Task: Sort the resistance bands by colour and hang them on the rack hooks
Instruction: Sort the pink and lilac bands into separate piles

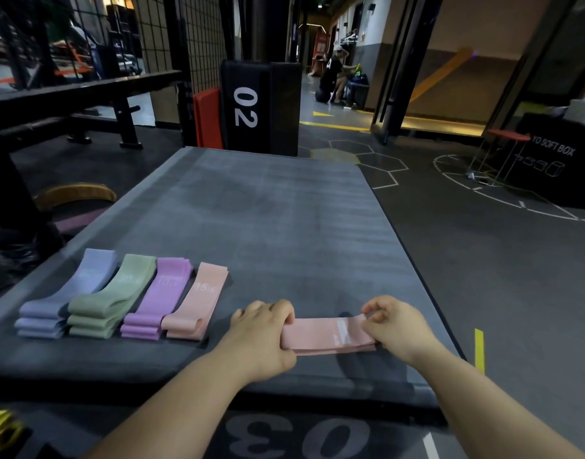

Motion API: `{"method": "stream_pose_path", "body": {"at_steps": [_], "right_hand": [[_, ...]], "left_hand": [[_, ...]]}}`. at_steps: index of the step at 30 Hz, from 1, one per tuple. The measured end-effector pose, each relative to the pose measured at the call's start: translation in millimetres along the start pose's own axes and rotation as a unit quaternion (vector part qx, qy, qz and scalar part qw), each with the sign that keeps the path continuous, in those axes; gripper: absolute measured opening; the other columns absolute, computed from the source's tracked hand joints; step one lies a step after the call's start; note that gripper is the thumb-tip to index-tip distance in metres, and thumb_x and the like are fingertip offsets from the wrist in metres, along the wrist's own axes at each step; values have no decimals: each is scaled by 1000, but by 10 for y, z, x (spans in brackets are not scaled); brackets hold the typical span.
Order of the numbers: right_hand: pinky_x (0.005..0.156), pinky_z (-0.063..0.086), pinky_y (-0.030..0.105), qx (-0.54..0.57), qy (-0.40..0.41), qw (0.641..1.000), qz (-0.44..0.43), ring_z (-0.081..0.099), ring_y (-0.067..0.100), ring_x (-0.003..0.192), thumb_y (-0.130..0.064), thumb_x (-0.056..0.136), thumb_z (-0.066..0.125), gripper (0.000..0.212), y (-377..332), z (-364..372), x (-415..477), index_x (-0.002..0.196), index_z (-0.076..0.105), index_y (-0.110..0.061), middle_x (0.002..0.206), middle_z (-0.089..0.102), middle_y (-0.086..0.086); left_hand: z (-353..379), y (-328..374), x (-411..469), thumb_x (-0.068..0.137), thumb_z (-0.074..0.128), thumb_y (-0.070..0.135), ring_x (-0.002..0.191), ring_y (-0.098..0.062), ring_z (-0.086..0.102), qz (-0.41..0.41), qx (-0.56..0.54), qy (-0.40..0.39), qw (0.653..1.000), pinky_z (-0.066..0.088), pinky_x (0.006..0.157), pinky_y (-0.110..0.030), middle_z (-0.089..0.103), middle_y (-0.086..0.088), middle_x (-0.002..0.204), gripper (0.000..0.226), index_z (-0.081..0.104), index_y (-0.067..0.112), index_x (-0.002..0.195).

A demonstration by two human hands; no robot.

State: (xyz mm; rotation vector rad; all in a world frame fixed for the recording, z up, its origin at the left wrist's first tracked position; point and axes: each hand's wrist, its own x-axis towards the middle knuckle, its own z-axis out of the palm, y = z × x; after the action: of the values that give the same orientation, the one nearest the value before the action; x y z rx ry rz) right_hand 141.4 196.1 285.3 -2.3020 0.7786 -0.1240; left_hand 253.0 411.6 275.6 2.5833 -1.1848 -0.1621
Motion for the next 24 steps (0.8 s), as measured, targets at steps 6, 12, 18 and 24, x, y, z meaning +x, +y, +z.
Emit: {"method": "stream_pose_path", "body": {"at_steps": [6,12,18,24], "right_hand": [[59,39,9,-45,-4,999,-8,57,-1,76,-18,85,60,16,-3,-17,-18,94,59,-31,82,64,-13],[64,43,15,-79,-3,997,-19,60,5,77,-18,83,62,15,24,11,-24,92,60,-30,83,66,-9],[70,41,18,-87,-4,996,-18,59,8,82,-19,84,65,15,14,-1,-19,93,60,-30,88,65,-11],[75,40,17,-99,-5,995,-7,58,9,88,-21,85,66,20,19,-4,-15,104,64,-26,94,64,-10]], "left_hand": [[-7,-27,-3,77,59,36,120,-16,37,-7,-15,-9,1000,30,96,-32,46,14,125,41,43,33,115],[-1,-64,3,77,62,41,119,-14,37,-9,-26,-24,999,31,97,-32,47,16,123,39,45,35,113],[11,-67,23,87,55,52,113,-12,41,-22,-45,-10,999,33,97,-32,51,18,114,25,51,36,107],[46,-46,29,88,59,39,115,-16,43,-35,-54,27,998,34,95,-32,54,16,120,29,49,33,115]]}}
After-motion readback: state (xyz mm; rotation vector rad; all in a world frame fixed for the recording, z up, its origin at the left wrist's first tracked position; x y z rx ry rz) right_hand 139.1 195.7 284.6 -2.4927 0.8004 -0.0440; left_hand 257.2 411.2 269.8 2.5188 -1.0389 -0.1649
